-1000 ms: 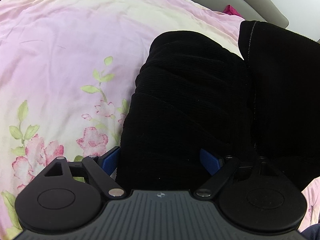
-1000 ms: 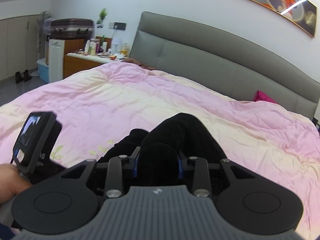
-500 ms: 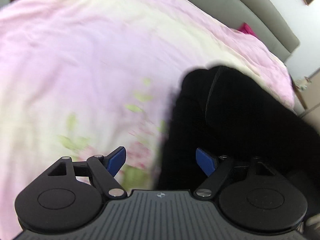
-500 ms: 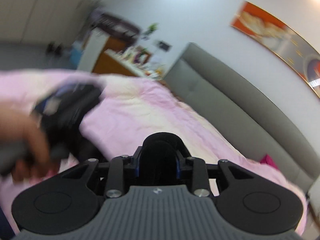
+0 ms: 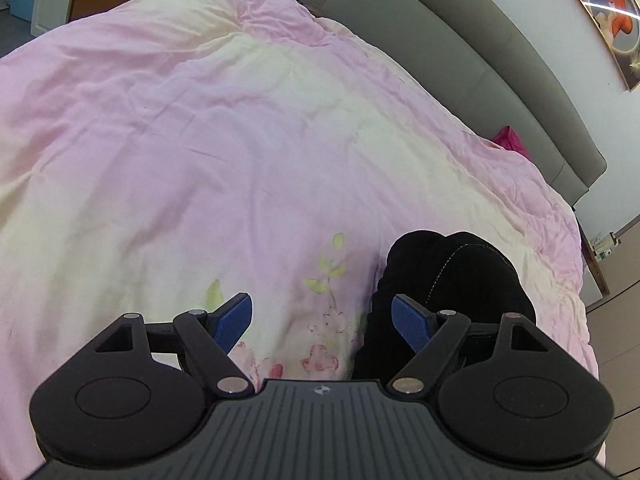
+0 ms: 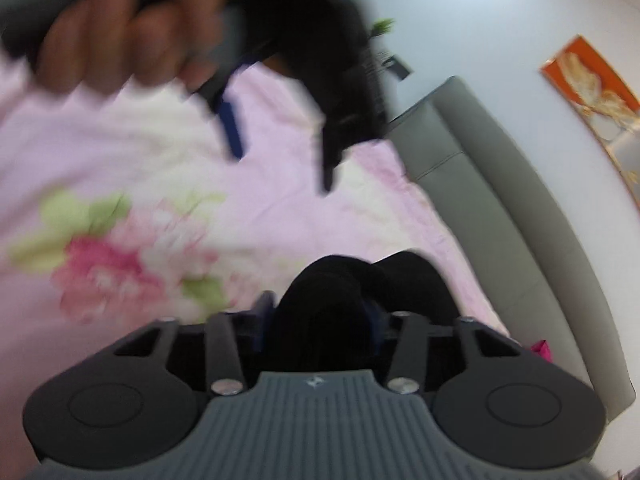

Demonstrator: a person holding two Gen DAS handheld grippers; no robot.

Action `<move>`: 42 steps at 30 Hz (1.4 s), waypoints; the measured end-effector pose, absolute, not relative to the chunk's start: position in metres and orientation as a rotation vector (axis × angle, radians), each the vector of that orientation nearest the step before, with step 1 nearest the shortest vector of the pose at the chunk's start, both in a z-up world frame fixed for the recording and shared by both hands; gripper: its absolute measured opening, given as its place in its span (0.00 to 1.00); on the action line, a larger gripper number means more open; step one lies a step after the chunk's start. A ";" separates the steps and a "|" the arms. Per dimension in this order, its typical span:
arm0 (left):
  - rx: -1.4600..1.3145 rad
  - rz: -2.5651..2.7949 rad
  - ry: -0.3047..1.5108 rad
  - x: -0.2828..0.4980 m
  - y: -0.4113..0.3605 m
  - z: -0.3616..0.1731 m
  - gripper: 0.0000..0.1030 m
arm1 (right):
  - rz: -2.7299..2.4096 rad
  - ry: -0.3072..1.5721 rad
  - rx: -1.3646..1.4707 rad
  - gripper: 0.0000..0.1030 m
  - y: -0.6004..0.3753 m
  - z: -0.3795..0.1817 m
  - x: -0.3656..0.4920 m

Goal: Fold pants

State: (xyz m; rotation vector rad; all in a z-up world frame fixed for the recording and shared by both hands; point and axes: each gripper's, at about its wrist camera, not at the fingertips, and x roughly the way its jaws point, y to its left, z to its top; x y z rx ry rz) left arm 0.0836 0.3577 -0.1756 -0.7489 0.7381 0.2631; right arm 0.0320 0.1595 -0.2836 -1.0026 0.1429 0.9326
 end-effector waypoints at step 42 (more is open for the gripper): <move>-0.350 0.048 0.825 0.109 0.244 -0.184 0.98 | 0.929 0.840 -0.381 0.26 0.024 -0.281 0.052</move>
